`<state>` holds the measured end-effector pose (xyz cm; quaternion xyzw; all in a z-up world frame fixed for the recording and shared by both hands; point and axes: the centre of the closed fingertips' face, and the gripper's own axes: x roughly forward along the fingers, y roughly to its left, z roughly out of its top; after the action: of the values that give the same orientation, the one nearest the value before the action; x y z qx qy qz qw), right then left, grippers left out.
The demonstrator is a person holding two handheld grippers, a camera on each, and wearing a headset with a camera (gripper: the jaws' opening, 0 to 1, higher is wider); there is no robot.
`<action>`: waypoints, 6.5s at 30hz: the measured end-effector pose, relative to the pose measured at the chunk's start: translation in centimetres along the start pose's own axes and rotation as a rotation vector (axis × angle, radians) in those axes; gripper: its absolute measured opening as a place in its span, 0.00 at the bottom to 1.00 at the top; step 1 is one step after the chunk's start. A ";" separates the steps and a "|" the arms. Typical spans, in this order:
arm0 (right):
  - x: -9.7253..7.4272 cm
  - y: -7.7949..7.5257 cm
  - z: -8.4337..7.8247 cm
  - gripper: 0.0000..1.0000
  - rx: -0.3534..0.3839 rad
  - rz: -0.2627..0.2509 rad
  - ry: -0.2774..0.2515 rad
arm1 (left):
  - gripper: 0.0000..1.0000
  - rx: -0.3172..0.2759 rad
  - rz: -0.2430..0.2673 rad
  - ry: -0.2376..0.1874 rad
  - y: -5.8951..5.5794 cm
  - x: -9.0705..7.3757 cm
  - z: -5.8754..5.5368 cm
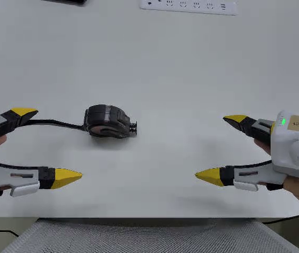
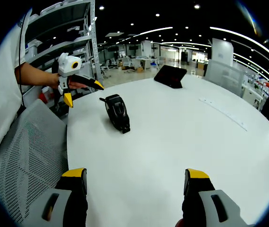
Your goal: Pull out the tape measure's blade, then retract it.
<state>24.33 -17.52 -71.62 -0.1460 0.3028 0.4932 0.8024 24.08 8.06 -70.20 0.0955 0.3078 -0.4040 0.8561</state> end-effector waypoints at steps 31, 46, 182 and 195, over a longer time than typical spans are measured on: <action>2.4 -0.9 1.0 0.86 -0.050 0.059 0.009 | 0.93 0.075 -0.086 0.036 0.4 2.6 1.0; 4.1 -1.1 1.0 0.85 -0.131 0.113 0.068 | 0.89 0.148 -0.128 0.106 1.2 4.2 1.1; 14.9 2.7 5.0 0.30 -0.275 0.378 0.000 | 0.27 0.412 -0.227 0.375 1.4 9.3 -0.3; 15.7 2.8 4.7 0.18 -0.308 0.388 -0.006 | 0.27 0.411 -0.228 0.383 1.4 9.3 -0.3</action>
<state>28.67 -2.67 -77.69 -0.2042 0.2442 0.6788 0.6618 29.50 3.25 -76.20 0.3060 0.3840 -0.5262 0.6943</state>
